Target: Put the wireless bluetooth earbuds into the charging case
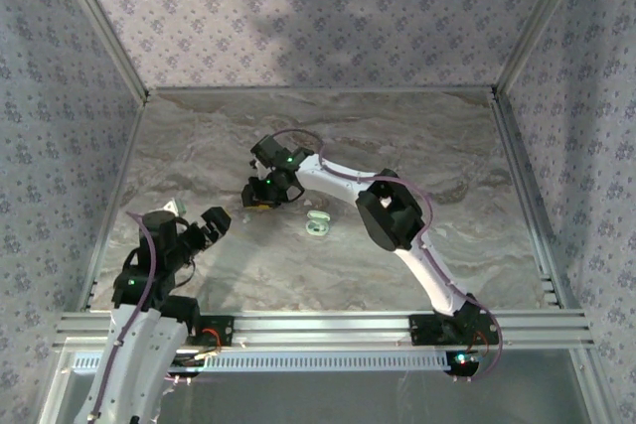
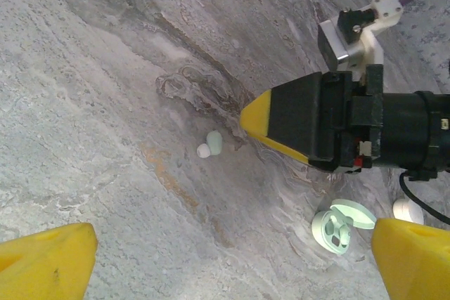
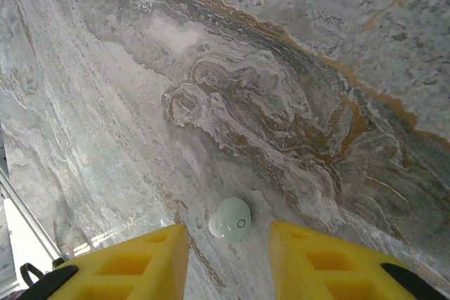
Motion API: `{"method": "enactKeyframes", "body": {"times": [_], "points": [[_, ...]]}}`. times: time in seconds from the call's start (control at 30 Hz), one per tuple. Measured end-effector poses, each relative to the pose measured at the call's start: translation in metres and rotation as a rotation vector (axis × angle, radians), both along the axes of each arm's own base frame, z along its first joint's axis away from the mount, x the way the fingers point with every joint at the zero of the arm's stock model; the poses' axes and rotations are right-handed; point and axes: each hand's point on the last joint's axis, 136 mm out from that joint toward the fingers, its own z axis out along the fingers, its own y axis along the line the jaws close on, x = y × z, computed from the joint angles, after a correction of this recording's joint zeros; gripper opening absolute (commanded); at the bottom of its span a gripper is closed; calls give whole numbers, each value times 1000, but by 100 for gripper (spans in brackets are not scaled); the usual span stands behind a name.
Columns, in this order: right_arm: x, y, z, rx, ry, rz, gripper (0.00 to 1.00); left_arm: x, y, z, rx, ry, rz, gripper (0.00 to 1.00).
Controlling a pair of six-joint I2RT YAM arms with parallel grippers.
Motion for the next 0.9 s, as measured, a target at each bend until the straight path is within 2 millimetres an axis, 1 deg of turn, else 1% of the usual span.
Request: {"method": "enactKeyframes", "body": {"times": [0.13, 0.43, 0.7, 0.9], "points": [[-5, 3, -5, -7, 15, 12, 37, 0, 0, -2, 2, 4, -1, 100], [-16, 10, -10, -6, 33, 38, 37, 0, 0, -3, 7, 3, -7, 100], [-17, 11, -20, -18, 49, 39, 37, 0, -1, -2, 4, 3, -10, 100], [-17, 12, -20, -19, 57, 37, 37, -1, -3, -3, -2, 7, -17, 100]]}}
